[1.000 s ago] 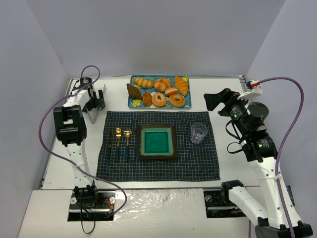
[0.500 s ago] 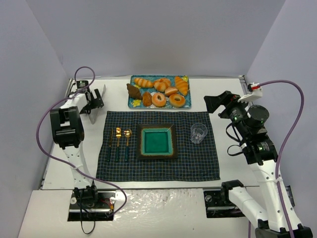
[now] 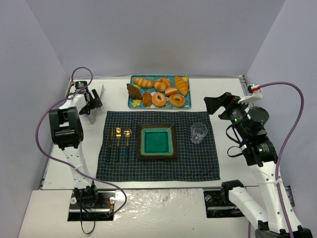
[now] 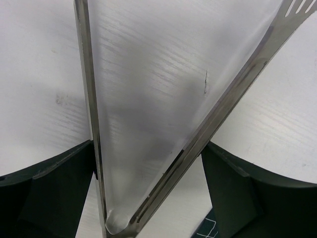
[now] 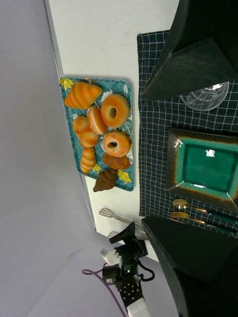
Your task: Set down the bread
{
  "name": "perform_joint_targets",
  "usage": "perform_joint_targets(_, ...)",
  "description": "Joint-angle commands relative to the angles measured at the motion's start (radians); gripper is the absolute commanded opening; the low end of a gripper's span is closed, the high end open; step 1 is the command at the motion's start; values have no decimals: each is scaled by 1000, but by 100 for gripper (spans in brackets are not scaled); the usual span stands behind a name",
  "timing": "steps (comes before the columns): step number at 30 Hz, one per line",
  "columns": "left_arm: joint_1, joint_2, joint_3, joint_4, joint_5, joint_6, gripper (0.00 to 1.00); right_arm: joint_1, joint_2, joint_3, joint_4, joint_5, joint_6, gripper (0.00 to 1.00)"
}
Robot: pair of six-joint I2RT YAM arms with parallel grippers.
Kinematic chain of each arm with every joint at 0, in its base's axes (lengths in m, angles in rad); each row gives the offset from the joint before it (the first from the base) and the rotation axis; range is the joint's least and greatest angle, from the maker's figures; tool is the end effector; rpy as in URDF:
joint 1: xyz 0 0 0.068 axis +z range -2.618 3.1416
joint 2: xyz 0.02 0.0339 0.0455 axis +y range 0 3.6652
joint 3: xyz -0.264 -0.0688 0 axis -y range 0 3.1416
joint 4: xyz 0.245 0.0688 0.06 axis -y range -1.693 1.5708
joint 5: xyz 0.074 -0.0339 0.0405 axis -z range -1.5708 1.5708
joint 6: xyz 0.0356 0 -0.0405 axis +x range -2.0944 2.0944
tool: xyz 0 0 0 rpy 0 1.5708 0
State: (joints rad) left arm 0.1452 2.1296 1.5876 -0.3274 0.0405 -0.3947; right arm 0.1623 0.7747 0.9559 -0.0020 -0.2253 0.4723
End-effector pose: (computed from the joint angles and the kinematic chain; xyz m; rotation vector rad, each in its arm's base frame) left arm 0.4668 0.0668 0.1787 -0.6348 2.3620 -0.1605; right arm 0.1650 0.0351 0.4207 0.0291 1.4303 0.6820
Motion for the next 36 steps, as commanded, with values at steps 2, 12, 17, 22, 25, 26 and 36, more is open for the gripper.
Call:
perform_joint_targets(2,-6,-13,0,-142,9,-38,80,-7,-14,-9,117,-16,20,100)
perform_joint_targets(12,-20,-82,-93,-108,-3,-173,79,-6,-33,-27,128,-23,29,100)
perform_joint_targets(17,-37,-111,-135,-77,-24,-212,80,-6,-47,-33,126,-25,29,100)
perform_joint_targets(22,-50,-99,-84,-130,-31,-159,87,-7,-55,-40,126,-22,29,100)
perform_joint_targets(25,-50,-80,-35,-182,-32,-110,88,-6,-58,-45,128,-23,31,100)
perform_joint_targets(26,-50,-75,-19,-201,-38,-99,89,-6,-58,-45,126,-23,31,100)
perform_joint_targets(36,-42,-32,69,-296,-139,9,90,-6,-59,-51,127,-21,26,100)
